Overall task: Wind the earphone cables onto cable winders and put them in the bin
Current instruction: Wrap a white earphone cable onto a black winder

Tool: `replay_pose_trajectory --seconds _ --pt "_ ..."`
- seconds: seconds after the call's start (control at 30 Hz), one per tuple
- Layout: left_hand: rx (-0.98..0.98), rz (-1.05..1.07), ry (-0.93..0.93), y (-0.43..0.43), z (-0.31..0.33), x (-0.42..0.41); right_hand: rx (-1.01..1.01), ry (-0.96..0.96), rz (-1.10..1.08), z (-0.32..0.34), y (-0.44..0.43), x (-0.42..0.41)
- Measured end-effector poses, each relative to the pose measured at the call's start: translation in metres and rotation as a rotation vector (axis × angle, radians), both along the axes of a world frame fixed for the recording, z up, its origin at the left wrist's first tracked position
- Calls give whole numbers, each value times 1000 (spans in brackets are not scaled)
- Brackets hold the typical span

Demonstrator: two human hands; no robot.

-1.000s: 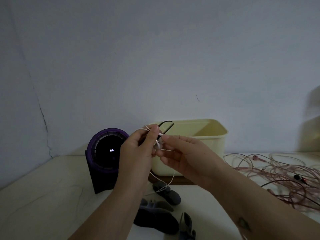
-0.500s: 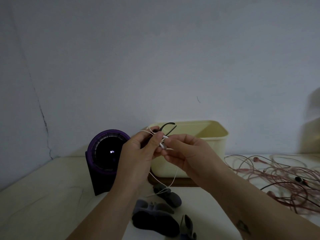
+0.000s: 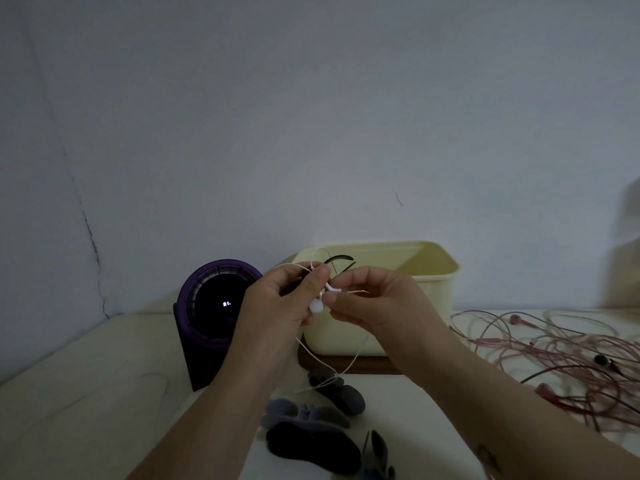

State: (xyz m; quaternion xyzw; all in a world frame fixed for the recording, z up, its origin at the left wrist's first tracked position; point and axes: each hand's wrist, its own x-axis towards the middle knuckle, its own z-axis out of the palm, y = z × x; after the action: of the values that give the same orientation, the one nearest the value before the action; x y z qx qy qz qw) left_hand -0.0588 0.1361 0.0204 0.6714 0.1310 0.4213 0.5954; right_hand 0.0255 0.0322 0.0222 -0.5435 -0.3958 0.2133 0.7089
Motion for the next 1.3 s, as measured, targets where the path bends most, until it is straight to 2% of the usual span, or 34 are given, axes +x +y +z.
replay_pose_trajectory --seconds 0.1,0.3,0.5,0.77,0.9,1.3 --pt "-23 11 -37 0 -1 -1 -17 -54 -13 -1 0 -3" --pt "-57 65 -111 -5 -1 0 73 387 215 -3 4 -13" --pt "-51 93 -105 -14 -3 0 91 525 308 -4 6 -16" --pt "95 4 -9 -9 4 -6 84 488 313 -1 3 -7" --pt "81 -82 5 -3 10 -9 76 471 317 1 2 -3" --pt "32 -89 64 0 11 -12 -18 326 339 0 -1 4"
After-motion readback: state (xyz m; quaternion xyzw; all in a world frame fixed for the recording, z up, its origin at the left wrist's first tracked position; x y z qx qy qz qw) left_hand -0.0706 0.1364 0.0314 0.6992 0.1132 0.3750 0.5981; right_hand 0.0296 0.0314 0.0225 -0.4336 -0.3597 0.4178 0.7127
